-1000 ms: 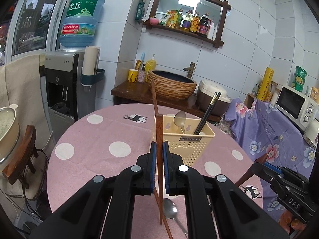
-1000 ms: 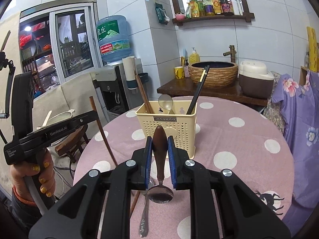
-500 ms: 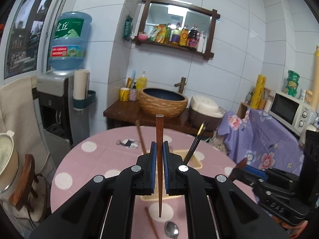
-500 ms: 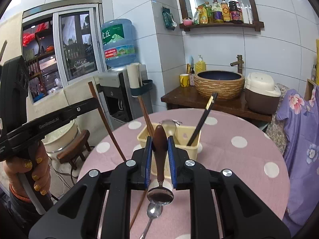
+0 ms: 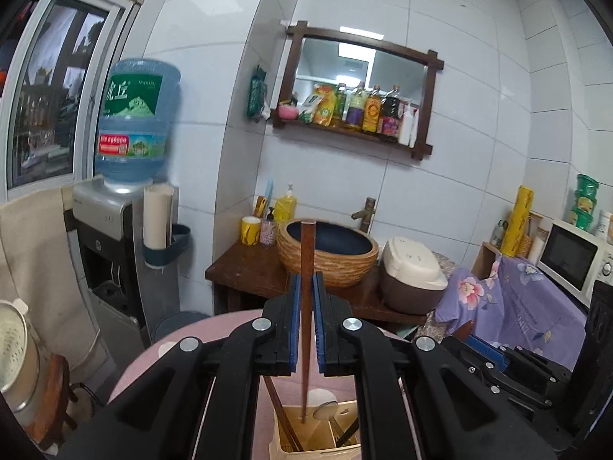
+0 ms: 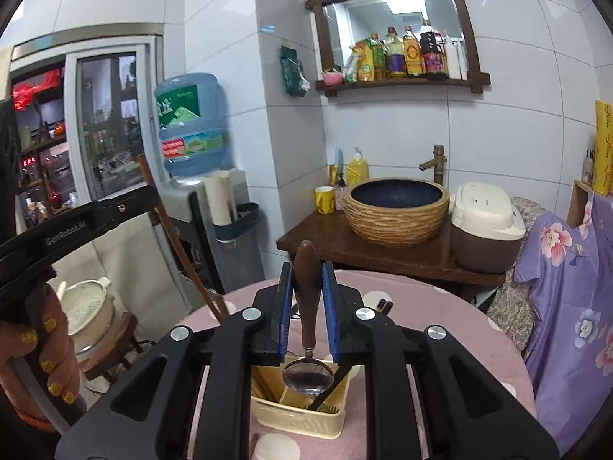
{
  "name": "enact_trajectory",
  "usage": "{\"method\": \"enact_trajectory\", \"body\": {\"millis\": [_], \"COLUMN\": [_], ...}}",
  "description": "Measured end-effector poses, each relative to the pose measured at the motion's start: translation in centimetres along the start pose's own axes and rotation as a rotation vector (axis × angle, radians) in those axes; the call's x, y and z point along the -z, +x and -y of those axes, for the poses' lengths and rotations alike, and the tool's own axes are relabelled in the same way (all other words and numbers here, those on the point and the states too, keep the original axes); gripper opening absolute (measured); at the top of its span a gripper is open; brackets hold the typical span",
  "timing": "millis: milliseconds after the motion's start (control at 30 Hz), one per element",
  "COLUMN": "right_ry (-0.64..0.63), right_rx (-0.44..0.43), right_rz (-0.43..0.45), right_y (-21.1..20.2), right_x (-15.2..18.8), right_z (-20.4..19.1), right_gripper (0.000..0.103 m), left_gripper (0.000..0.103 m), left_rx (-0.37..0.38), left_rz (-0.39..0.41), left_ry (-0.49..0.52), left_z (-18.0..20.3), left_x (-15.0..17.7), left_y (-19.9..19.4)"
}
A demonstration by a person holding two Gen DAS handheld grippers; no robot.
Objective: Organize utensils
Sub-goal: 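Lift the chopstick and spoon and carry both over the beige basket, then open both tools to drop the chopstick and spoon into the basket, then move the left tool to the last wooden chopstick while the right tool grasps the metal spoon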
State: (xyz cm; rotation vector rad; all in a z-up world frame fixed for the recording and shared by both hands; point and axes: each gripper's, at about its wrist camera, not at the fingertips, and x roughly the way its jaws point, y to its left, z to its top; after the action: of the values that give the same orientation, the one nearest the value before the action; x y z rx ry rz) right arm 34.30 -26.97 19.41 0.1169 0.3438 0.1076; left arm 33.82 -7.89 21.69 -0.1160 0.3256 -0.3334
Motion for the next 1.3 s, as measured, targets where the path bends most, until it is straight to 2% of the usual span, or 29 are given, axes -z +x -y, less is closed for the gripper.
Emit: {"method": "enact_trajectory", "body": {"millis": [167, 400, 667, 800, 867, 900, 933, 967, 1000, 1033, 1100, 1167, 1233, 1300], "right_ry": [0.0, -0.004, -0.025, 0.012, 0.019, 0.017, 0.016, 0.014, 0.008, -0.001, -0.015, -0.028, -0.042, -0.048], "right_rx": [0.012, 0.019, 0.031, 0.031, 0.022, 0.024, 0.03, 0.035, 0.042, 0.047, 0.057, 0.076, 0.086, 0.092], "right_rz": [-0.077, -0.135, -0.133, -0.135, -0.123, -0.109, -0.094, -0.078, -0.067, -0.062, -0.056, -0.065, -0.084, -0.119], "right_y": [3.2, 4.7, 5.0, 5.3, 4.9, 4.6, 4.1, 3.6, 3.1, 2.7, 1.7, 0.8, 0.0, -0.5], "right_x": [4.0, 8.5, 10.0, 10.3, 10.4, 10.5, 10.5, 10.6, 10.7, 10.8, 11.2, 11.9, 12.8, 14.1], "right_z": [0.3, 0.3, 0.0, 0.7, 0.8, 0.8, 0.8, 0.7, 0.6, 0.5, 0.1, -0.2, -0.5, -0.8], "right_gripper": [0.016, 0.016, 0.016, 0.017, 0.023, 0.034, 0.048, 0.051, 0.051, 0.051, 0.051, 0.051, 0.052, 0.052], "left_gripper": [0.007, 0.007, 0.005, 0.005, 0.005, 0.008, 0.017, 0.026, 0.047, 0.06, 0.064, 0.07, 0.08, 0.082], "left_rx": [0.004, 0.004, -0.003, 0.002, 0.022, 0.028, 0.03, 0.03, 0.026, 0.019, 0.007, -0.007, -0.031, -0.05], "left_rz": [-0.102, -0.178, -0.259, -0.258, -0.255, -0.249, -0.24, -0.226, -0.214, -0.196, -0.181, -0.201, -0.226, -0.26], "left_ry": [-0.014, -0.007, -0.015, -0.03, -0.032, -0.029, -0.027, -0.027, -0.032, -0.044, -0.058, -0.062, -0.078, -0.085], "left_z": [-0.7, -1.1, -2.0, -2.4, -2.5, -2.4, -2.4, -2.5, -2.6, -2.9, -3.3, -3.8, -4.6, -5.5], "left_x": [3.7, 8.1, 10.9, 11.5, 11.7, 11.8, 11.9, 12.1, 12.3, 12.6, 13.2, 14.1, 15.5, 16.8], "left_y": [2.5, 3.8, 5.6, 5.2, 4.5, 4.0, 3.4, 2.7, 2.2, 1.3, 0.2, -0.5, -1.1, -1.4]}}
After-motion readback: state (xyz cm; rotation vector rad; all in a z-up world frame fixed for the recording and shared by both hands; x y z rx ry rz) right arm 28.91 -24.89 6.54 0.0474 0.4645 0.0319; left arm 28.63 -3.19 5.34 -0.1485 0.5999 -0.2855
